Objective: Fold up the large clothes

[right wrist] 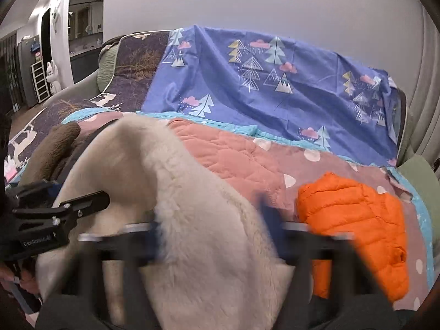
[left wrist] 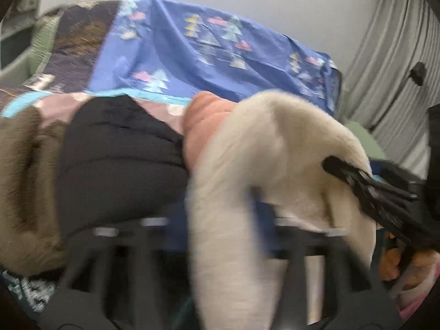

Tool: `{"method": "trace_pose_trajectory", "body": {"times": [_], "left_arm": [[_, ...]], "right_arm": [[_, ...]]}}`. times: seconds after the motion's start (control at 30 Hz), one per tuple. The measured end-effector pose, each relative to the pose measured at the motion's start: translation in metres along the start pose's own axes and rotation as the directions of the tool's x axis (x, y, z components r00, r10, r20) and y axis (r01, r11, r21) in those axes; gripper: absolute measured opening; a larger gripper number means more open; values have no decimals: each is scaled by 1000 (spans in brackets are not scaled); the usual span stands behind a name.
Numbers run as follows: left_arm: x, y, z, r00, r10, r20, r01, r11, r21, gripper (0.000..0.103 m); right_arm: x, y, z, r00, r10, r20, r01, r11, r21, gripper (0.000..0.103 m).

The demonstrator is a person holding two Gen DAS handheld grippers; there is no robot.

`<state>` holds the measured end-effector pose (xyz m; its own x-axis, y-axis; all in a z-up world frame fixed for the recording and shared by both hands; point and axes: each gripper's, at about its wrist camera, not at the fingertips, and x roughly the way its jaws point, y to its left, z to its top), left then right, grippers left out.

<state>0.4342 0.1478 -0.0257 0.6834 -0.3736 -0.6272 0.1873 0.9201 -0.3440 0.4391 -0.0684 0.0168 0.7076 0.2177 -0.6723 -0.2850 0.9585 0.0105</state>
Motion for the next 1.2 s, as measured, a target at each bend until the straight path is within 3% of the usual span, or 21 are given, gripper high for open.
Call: {"method": "trace_pose_trajectory", "body": {"times": [0.1, 0.2, 0.3, 0.43, 0.57, 0.6, 0.63, 0.67, 0.77, 0.83, 0.9, 1.1, 1.2], "left_arm": [[-12, -24, 12, 997, 8, 79, -13, 998, 62, 16], [-42, -57, 20, 987, -50, 155, 24, 986, 168, 15], [-79, -93, 10, 971, -132, 199, 73, 957, 282, 15], [-116, -133, -38, 961, -203, 185, 106, 895, 433, 17], [-137, -151, -118, 968, -218, 123, 118, 830, 545, 30], [-140, -153, -138, 972, -209, 105, 115, 817, 564, 39], [-142, -152, -153, 976, -198, 94, 110, 811, 574, 44], [-144, -149, -174, 980, -186, 73, 110, 806, 582, 50], [-146, -136, -219, 992, -129, 11, 97, 795, 598, 51], [-152, -124, -238, 996, -86, -5, 72, 801, 594, 52], [-159, -114, -242, 998, -59, 3, 47, 819, 572, 52], [-172, -115, -212, 990, -107, 88, 57, 894, 444, 52], [-148, -120, -198, 998, 13, 62, -35, 927, 373, 54]], "right_arm": [[-27, -13, 2, 995, 20, 95, -22, 1000, 18, 12], [-78, -36, -3, 980, 15, 198, -19, 1000, 19, 12], [-120, -57, -21, 968, 33, 249, -43, 998, 35, 12], [-174, -74, -84, 961, 50, 273, -55, 998, 10, 12], [-201, -72, -165, 975, 56, 213, -47, 998, -43, 14], [-205, -70, -184, 981, 61, 182, -52, 997, -56, 14], [-206, -67, -208, 987, 74, 140, -66, 996, -66, 21], [-207, -65, -227, 992, 78, 96, -71, 995, -68, 35], [-210, -65, -275, 996, 90, -13, -91, 994, -67, 43], [-219, -67, -290, 995, 97, -38, -99, 994, -52, 43], [-232, -69, -289, 996, 95, -3, -95, 995, -37, 43], [-247, -50, -229, 968, 163, 191, -163, 986, -15, 43], [-227, -38, -213, 976, 143, 162, -147, 989, 10, 43]]}}
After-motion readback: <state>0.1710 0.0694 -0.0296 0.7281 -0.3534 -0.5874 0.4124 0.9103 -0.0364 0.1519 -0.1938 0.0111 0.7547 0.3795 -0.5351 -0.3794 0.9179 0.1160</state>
